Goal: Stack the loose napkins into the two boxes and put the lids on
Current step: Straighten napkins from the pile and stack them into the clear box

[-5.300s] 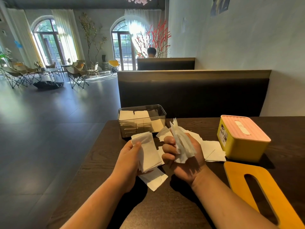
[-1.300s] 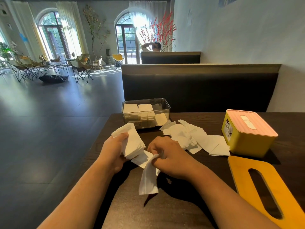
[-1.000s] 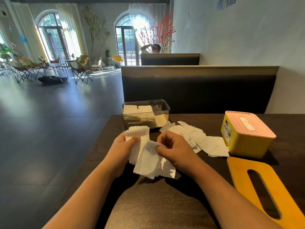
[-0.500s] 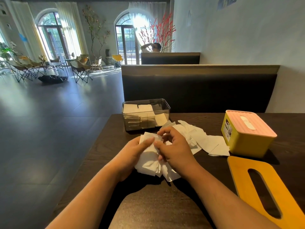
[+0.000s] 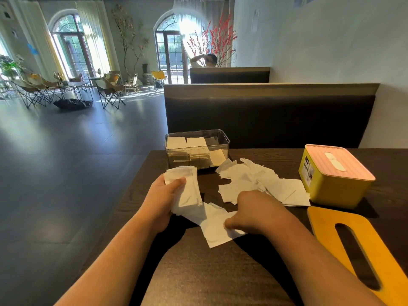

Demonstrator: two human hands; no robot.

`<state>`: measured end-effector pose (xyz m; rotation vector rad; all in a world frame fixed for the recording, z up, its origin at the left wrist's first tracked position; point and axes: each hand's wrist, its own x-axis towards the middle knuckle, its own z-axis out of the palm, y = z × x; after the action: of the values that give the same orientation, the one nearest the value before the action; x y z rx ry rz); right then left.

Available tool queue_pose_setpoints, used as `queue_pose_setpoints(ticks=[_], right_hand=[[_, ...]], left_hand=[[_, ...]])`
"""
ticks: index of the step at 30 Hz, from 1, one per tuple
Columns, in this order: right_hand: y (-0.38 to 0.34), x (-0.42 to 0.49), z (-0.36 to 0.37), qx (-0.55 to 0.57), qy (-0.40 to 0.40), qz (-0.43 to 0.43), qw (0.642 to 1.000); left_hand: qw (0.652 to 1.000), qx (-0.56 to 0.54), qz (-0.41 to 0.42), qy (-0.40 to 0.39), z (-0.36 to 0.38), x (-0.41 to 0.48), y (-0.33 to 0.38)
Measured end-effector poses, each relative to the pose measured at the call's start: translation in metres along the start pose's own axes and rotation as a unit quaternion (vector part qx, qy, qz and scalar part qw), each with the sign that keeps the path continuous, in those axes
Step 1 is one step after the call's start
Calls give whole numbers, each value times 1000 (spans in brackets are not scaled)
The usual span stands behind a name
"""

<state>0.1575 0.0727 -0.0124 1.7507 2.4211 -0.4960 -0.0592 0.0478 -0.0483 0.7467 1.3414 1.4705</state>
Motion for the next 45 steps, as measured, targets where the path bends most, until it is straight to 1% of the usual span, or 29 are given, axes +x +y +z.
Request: queue_pose_setpoints(ticks=[4,6,9,11,13,15,17,18,20,22,25,28,30,32,34,36,39,40,41,43,45], right_hand=[[4,4,-1,63,-58,-20,996],[7,6,0,100,-72,-47,991],[12,6,-1,165,-39,-97,981],[14,9,-3,222,-15,-124,967],[16,8,-6,288,-27,-149,946],[16,2,-9,379,-59,-189,904],[15,-5,-12,440,-82,-227,865],[14,-7,-12,455,-87,-242,853],[8,-11,-11,452,-81,-255,851],[2,-11,-8,424,-53,-253,868],[-6,-9,-6,333,33,-251,908],[-10,-5,0,293,112,-247,917],[-14,0,9,275,170,-244,914],[-16,6,19,265,235,-243,903],[-16,12,27,271,285,-248,885],[-17,16,33,314,314,-251,860],[-16,20,34,382,376,-218,816],[-14,20,32,393,388,-208,808],[-11,20,30,395,383,-196,812],[-8,21,26,374,326,-171,851],[-9,20,27,304,263,-171,900]], left_hand=[[1000,12,-7,-2,1,2,-2],[1000,17,-8,-6,3,2,-4],[999,32,5,-6,4,1,-5],[999,43,18,-4,3,1,-4],[998,56,27,-10,4,-1,-3],[995,85,38,-23,5,-3,-4],[990,122,53,-42,7,-5,-7],[987,136,59,-56,7,-7,-7],[980,162,60,-97,10,-12,-6],[974,169,41,-148,15,-19,-4],[971,137,-2,-194,18,-26,0],[966,90,-85,-228,17,-31,5],[960,86,-67,-259,15,-29,2],[957,87,-45,-273,12,-26,-1],[955,71,-47,-283,8,-22,-3],[955,40,-55,-288,5,-18,-3],[964,19,-45,-261,6,-17,-4],[970,10,-34,-239,6,-17,-3],[978,-2,-22,-209,7,-16,-1],[991,-30,-7,-131,5,-11,2],[997,-57,-10,-44,0,-3,3]])
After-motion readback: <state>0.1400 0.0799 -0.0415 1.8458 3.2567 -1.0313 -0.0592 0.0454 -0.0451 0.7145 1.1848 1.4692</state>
